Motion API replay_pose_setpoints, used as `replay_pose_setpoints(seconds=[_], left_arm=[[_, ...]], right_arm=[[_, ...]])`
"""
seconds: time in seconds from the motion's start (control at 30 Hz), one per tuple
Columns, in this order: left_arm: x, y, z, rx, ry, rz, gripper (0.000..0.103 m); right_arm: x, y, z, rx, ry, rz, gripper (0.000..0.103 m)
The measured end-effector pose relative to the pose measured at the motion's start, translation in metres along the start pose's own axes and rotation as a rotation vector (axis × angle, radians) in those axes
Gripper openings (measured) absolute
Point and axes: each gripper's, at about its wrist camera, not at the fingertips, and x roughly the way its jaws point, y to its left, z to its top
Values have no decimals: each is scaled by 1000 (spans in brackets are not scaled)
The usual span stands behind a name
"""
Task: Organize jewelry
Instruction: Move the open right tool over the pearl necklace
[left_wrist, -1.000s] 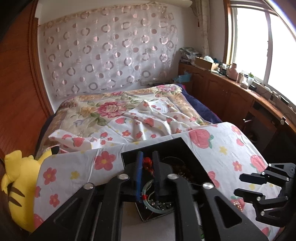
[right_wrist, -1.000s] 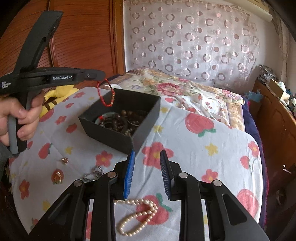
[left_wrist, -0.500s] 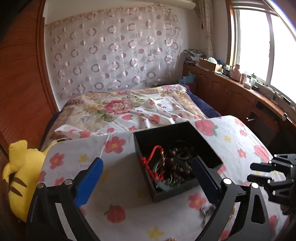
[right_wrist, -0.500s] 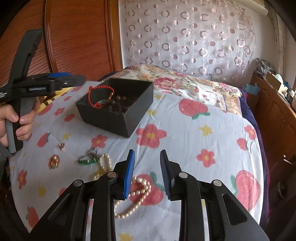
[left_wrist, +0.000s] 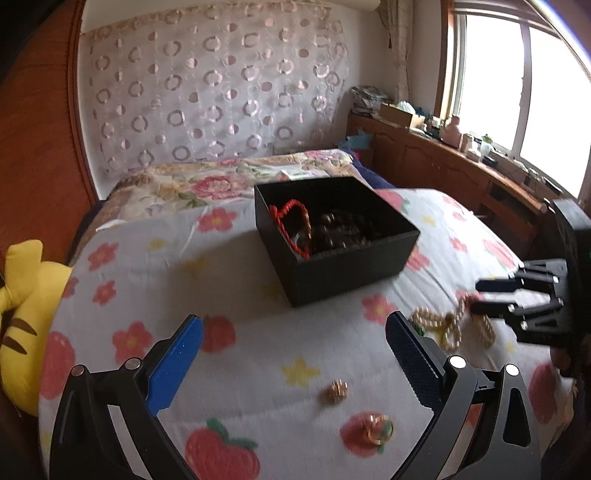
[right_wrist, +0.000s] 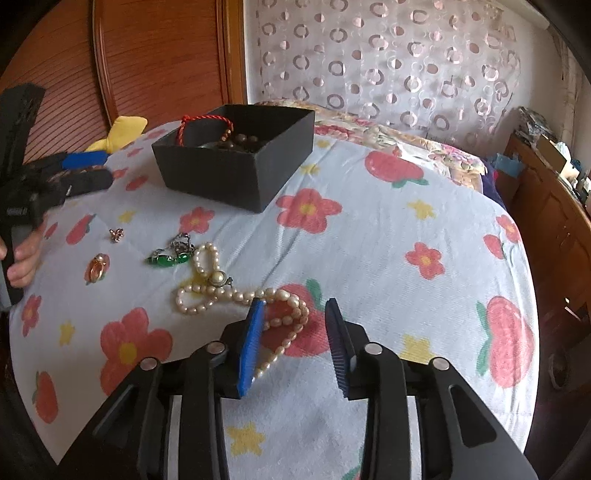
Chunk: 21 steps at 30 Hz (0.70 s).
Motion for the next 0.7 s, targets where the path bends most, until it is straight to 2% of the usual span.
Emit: replay_pose_setpoints(seconds=[0.3, 0.37, 0.4, 0.43, 0.5, 0.53, 0.7], left_arm=[[-13, -5, -24, 5, 27, -22, 95], [-17, -6, -27, 7, 28, -27, 95], [-19, -6, -28, 8, 29, -31, 95], [-21, -7, -30, 10, 32, -34, 95], [-23, -9, -33, 12, 40, -36, 95], [-23, -10, -35, 13, 48, -39, 95], [-25, -13, -44, 22, 73, -54, 95]], right_arm=[[10, 2, 11, -20, 39, 6, 40], [10, 3, 12, -24, 42, 29, 29], [9, 4, 12, -33, 41, 29, 17], [9, 6, 11, -42, 44, 34, 11], [7, 10, 11, -63, 41, 26, 10], [3, 12, 11, -68, 24, 18, 0], [-23, 15, 17, -66, -65, 0, 0]])
